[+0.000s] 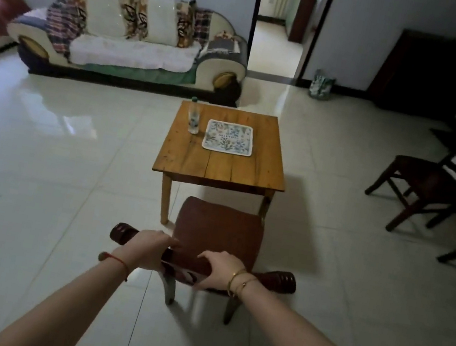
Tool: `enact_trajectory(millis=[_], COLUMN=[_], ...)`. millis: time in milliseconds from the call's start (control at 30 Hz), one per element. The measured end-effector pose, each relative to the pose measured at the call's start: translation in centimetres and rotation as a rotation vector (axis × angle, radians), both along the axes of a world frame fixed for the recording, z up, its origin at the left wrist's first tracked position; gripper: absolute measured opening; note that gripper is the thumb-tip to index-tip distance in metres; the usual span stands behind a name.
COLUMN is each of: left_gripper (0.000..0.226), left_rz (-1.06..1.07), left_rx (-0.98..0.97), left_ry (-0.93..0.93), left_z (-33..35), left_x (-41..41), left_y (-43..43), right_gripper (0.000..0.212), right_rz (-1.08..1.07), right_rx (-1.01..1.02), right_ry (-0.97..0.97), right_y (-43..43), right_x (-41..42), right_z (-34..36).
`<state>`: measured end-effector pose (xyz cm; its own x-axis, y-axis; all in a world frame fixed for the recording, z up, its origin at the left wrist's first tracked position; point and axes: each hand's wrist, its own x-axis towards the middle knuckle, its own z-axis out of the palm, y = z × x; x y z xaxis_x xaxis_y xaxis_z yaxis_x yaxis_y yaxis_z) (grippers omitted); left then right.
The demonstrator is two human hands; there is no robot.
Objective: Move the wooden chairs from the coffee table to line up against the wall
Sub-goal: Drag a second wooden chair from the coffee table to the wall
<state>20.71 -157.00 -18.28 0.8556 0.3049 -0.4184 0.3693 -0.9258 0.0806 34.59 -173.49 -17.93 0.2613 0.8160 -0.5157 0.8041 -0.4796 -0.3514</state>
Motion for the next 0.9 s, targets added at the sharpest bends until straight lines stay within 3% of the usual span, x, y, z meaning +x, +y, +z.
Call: enact_trajectory(millis=[67,167,600,900], left_gripper=[0.035,0.027,0.03,0.023], left_rz=[-0.059,-0.099,-0.035,0.238], left_rx=[0.08,0.1,0.081,0.116], left_ry=[-0.015,-0.031,-0.079,-0.116], left_z=[-0.3,-0.7,-1.4,-0.7], left_x=[-0.1,-0.3,1.8,6.9], left_y=[0.1,0.5,-5.5,-17.8], right_gripper=[0.067,0.05,0.06,0.061], right_rz=[0.009,-0.009,0.112,0.38], right_rx=[0.001,0.027,0.007,0.014], right_ry=[-0.04,-0.061,-0.08,-0.075], right_y=[0.0,-0.3,-5.5,-13.1], right_x=[-0.4,-1.1,2.9,11.9], right_z=[0.2,0.6,1.3,1.4])
